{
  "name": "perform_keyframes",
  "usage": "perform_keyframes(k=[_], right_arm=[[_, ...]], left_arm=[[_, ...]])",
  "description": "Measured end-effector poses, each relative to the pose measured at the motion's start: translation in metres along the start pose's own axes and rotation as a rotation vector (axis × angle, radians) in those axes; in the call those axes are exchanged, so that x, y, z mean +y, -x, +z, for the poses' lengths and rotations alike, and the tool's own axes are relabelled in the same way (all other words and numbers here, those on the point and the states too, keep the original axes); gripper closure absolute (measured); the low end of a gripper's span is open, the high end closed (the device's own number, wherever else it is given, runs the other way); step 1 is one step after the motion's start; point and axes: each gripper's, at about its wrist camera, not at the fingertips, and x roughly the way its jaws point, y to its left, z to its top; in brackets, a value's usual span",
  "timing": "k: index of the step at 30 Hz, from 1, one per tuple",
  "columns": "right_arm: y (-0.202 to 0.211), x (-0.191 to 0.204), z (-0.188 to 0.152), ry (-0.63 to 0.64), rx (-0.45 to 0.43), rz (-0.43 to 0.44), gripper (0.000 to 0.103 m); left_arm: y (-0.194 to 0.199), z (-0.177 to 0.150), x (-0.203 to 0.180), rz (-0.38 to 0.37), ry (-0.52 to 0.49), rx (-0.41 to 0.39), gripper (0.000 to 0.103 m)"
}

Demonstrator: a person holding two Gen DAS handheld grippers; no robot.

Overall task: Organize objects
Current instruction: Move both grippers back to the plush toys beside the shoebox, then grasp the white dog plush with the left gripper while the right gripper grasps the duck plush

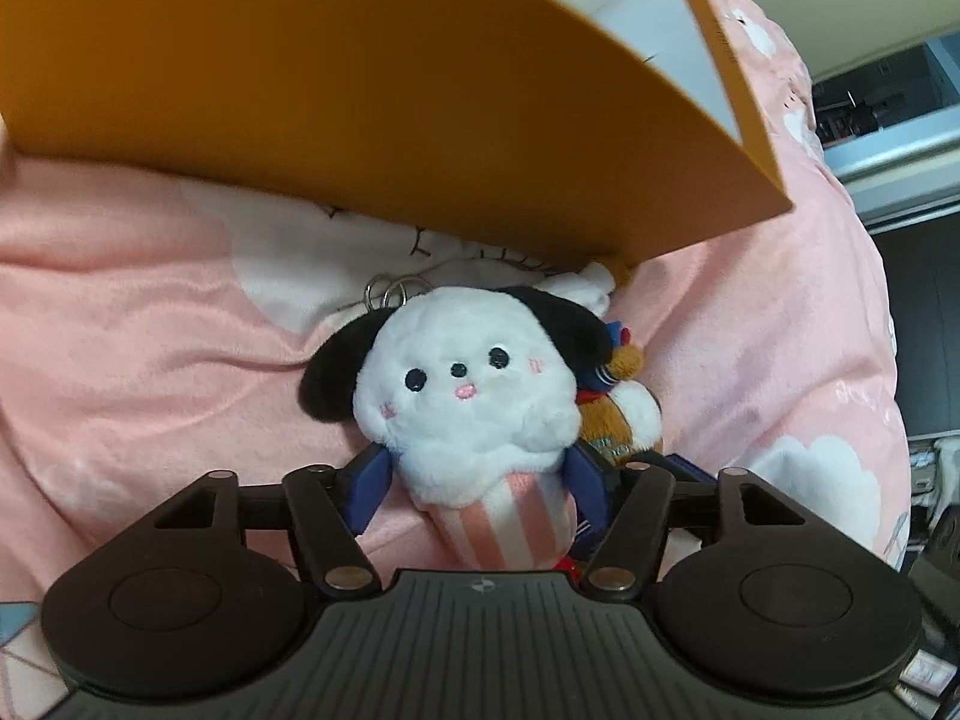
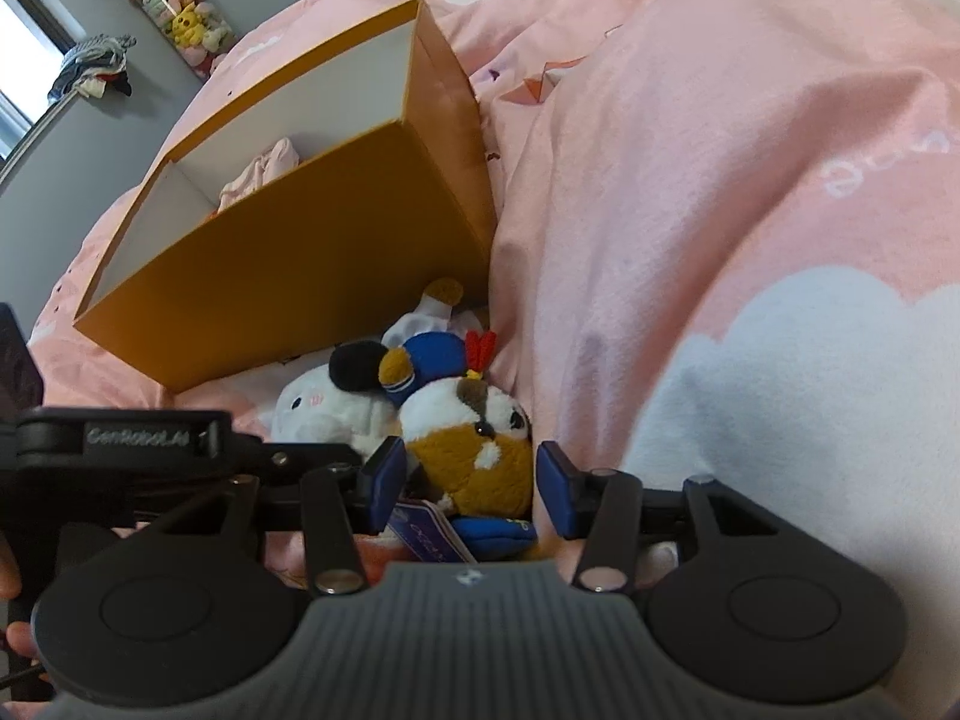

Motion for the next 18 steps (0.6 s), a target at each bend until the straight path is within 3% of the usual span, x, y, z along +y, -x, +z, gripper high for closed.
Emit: perform_keyframes(k=[4,9,18], right_arm=[[-0.008,0.003,0.002,0.03,0.032,-0.005,0.049],[-0.018,0.002,0.005,0.031,0.055,0.0,0.052],[0.002,0.03,0.01,0.157,0.038,-0.019,0.057]], left_arm=[[-0.011,0.001,0.009,-0.036,0.059,0.006,0.026],[-0.014,0.0,0.005,-0.016,0.053,-0.003,0.029],[0.051,-0.01,0.004,0.09,-0.11,-0.082,0.033]])
